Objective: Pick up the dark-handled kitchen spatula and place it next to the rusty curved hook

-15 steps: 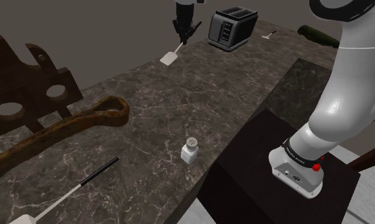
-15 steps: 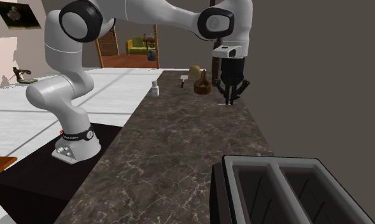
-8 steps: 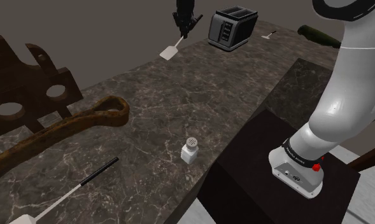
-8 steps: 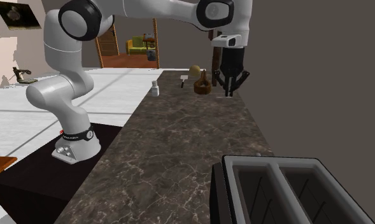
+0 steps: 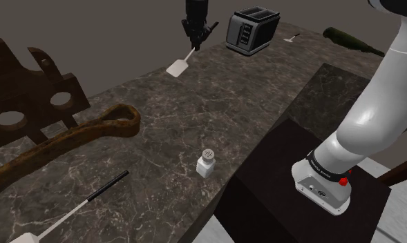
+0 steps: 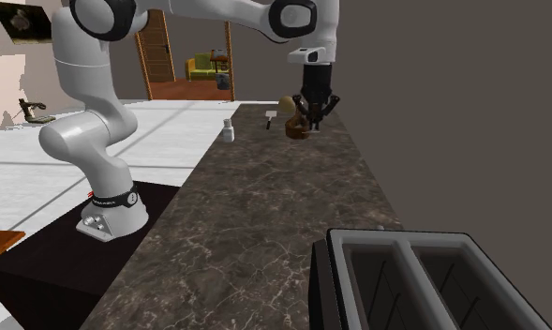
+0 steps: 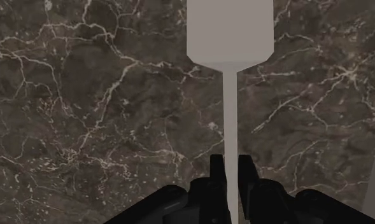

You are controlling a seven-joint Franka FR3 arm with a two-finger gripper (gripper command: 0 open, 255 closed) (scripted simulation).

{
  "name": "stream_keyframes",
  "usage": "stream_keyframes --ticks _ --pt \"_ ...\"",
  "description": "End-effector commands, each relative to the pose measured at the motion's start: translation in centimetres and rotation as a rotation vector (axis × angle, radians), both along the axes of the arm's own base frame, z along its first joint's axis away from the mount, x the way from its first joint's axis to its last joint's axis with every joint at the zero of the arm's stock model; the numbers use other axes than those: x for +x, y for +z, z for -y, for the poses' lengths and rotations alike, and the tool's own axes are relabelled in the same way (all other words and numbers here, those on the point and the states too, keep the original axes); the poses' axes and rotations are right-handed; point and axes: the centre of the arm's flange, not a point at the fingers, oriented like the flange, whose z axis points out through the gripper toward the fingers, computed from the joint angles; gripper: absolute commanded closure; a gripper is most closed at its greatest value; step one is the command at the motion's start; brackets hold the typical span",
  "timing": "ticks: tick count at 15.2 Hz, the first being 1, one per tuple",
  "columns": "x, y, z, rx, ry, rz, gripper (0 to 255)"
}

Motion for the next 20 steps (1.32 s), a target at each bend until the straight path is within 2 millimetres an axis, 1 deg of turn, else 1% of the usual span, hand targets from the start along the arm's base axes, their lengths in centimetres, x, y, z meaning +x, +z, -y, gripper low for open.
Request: stream_keyframes --ticks 1,20 --pt "-1.9 -0.2 -1.6 0.000 -0.001 0.000 255" --pt "-19.3 -0.2 -19.6 0.000 -0.001 0.000 255"
